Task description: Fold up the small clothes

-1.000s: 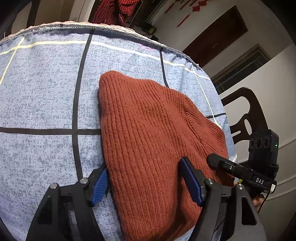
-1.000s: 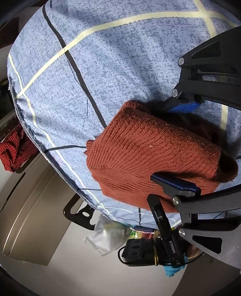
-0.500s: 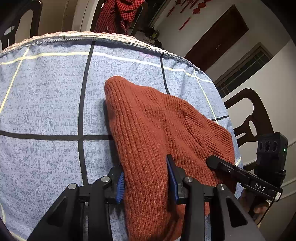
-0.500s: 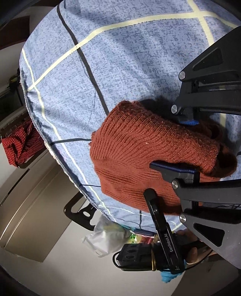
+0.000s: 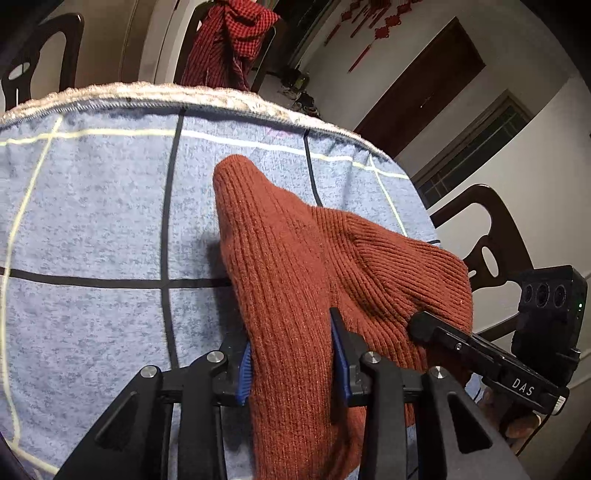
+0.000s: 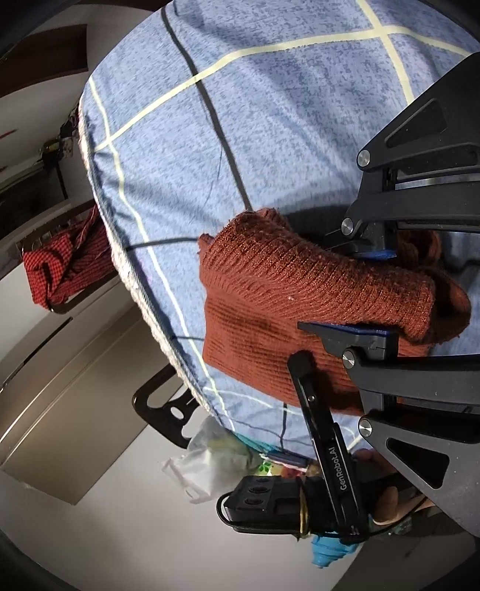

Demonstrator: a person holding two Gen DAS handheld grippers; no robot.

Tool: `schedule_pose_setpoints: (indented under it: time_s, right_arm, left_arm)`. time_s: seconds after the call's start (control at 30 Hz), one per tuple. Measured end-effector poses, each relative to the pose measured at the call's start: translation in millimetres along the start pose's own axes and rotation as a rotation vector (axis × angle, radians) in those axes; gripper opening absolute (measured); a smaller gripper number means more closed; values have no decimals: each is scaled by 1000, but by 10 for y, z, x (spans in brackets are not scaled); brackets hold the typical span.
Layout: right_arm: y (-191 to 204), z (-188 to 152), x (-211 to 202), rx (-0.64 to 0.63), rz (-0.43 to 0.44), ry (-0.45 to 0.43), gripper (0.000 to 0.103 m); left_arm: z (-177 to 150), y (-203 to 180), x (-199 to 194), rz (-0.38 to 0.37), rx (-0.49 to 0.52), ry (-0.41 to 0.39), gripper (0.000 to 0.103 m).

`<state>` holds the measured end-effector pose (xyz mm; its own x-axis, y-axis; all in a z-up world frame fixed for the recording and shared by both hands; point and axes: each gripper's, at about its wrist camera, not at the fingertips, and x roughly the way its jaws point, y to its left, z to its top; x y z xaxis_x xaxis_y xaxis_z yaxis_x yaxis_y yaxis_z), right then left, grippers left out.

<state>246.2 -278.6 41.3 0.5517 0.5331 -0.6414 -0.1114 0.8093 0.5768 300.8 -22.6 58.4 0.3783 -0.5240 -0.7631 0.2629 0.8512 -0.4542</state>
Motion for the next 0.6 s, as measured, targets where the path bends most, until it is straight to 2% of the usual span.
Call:
schedule_pose_setpoints:
  time_s: [0.37,0.6]
  right_arm:
    - [466,-19,84,-27,51,-9,25]
    - [787,-27,318,-39,98,5,25]
  left_arm:
    - [19,337,-439,-6,-38,-39,37]
    - [21,641,-680,30,-59,-65,37]
